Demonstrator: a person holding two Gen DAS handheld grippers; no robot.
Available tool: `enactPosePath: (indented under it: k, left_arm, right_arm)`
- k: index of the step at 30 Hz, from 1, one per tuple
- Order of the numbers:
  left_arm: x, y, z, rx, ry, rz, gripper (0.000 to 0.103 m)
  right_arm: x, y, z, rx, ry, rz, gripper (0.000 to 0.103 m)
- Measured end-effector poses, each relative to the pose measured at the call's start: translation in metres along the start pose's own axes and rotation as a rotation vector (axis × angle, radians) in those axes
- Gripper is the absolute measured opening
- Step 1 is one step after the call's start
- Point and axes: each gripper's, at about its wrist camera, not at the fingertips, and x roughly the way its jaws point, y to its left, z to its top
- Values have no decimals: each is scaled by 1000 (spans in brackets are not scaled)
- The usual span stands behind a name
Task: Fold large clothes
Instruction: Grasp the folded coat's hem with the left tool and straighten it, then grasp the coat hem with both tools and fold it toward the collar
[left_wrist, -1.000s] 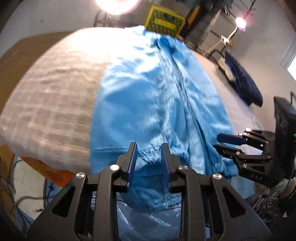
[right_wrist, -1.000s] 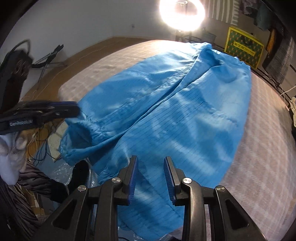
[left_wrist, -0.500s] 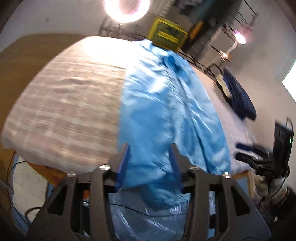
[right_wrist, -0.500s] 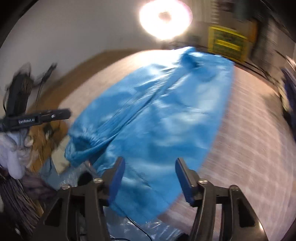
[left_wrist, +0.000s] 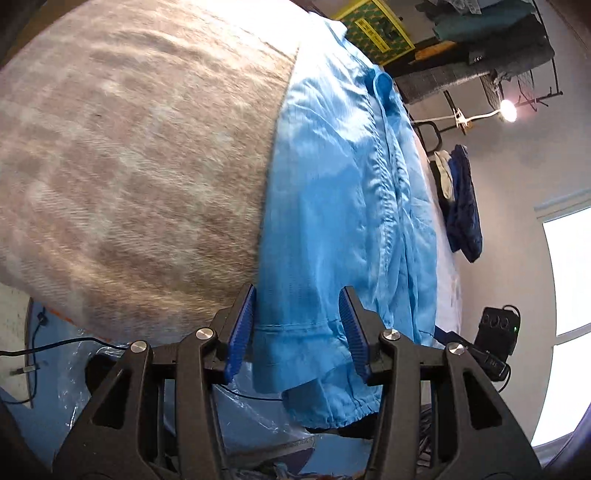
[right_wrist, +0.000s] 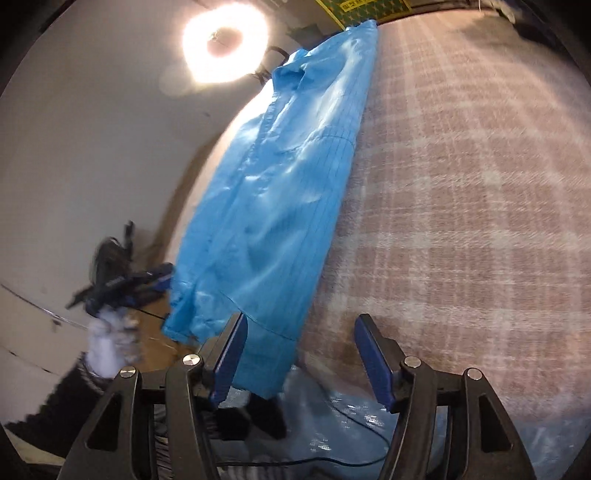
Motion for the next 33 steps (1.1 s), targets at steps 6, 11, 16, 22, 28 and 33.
enactPosePath:
  k: [6, 11, 16, 22, 28, 33]
  left_arm:
    - [9, -11, 1, 16, 18, -29, 47]
    - [10, -7, 1, 4, 30, -55, 47]
    - [9, -8, -7, 27, 70, -62, 35]
    - [13, -19, -15, 76, 94, -35, 11]
    - [3, -40, -13, 113, 52, -73, 6]
    - [-5, -50, -8, 93, 22, -126, 4]
  right_arm:
    - [16, -2, -1, 29, 41, 122, 55]
    - [25, 9, -3, -4, 52, 140, 51]
    - [28, 9, -1, -4, 66, 163, 41]
    - [35, 15, 3, -11, 76, 156, 25]
    - [41, 22, 5, -3, 75, 147, 6]
    - [30, 29, 13, -8, 25, 202, 3]
